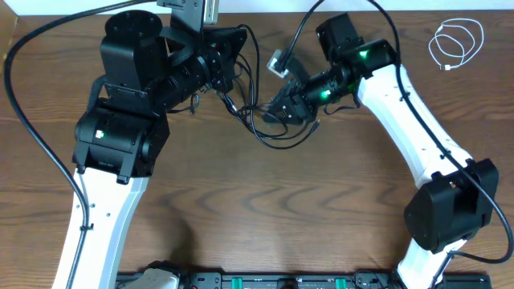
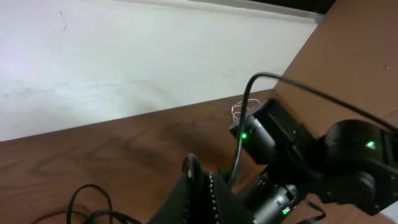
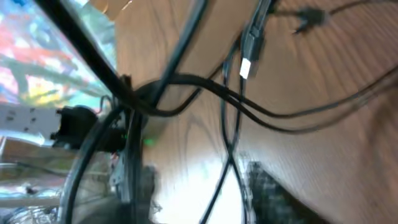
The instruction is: Untangle cables
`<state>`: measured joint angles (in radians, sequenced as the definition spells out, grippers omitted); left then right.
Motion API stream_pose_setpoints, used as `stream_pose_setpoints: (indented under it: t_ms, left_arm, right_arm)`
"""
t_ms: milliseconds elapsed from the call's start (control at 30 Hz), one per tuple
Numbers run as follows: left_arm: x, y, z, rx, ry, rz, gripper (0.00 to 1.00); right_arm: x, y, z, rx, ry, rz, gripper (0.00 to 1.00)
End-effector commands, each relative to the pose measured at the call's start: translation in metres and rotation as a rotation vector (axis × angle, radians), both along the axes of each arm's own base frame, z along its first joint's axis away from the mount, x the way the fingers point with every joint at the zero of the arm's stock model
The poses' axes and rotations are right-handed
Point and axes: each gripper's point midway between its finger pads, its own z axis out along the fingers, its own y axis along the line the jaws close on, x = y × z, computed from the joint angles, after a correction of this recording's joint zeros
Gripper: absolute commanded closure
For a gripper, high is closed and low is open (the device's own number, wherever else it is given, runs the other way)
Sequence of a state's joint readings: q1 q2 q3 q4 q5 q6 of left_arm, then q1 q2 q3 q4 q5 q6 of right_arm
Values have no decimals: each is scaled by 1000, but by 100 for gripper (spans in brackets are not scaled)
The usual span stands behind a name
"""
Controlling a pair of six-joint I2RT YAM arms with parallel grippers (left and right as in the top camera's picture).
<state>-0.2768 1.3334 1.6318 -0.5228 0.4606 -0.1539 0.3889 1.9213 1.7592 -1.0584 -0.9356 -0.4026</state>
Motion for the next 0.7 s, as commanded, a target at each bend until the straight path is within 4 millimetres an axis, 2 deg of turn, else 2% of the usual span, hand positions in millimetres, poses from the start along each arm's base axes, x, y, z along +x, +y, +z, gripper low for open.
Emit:
stream_pose_setpoints:
  t_ms: [0,33,67,100,233,267,300,333,367,433,533,667]
  left_arm:
    - [2,4,16,-13,-53,17,93]
    - [2,7,22,-19,-75,25,93]
    - [2,10,26,-23,-89,31,93]
    - [1,18,35,-30,-120,50,93]
    - [-2,45,58,-43,-194,119,93]
    - [-3,58,65,-46,-215,159,93]
    - [-3,64,67,-49,-219,184,93]
    - [-3,85,73,-53,-230,274,93]
    - [-3,93,75,-52,-237,308,93]
    - [-7,125,85,-39,-270,439,93]
    - [-14,160,93,-23,-298,588,93]
    - [-19,198,92,5,-290,742,93]
  right_arm:
    - [24,-21,-21,-152,79,-229,92]
    - [37,-35,-34,-229,110,-354,99]
    - [46,-46,-42,-284,128,-445,99]
    - [58,-65,-53,-360,149,-574,99]
    - [75,-106,-68,-472,164,-771,99]
    - [79,-117,-71,-499,167,-816,99]
    - [80,-122,-73,-509,168,-833,99]
    - [82,-136,-79,-542,175,-884,99]
    - [84,-144,-82,-559,181,-913,99]
    - [84,-165,-92,-599,202,-976,99]
    - [81,-191,-105,-625,246,-1021,99]
    - [74,-226,-122,-654,316,-1082,99]
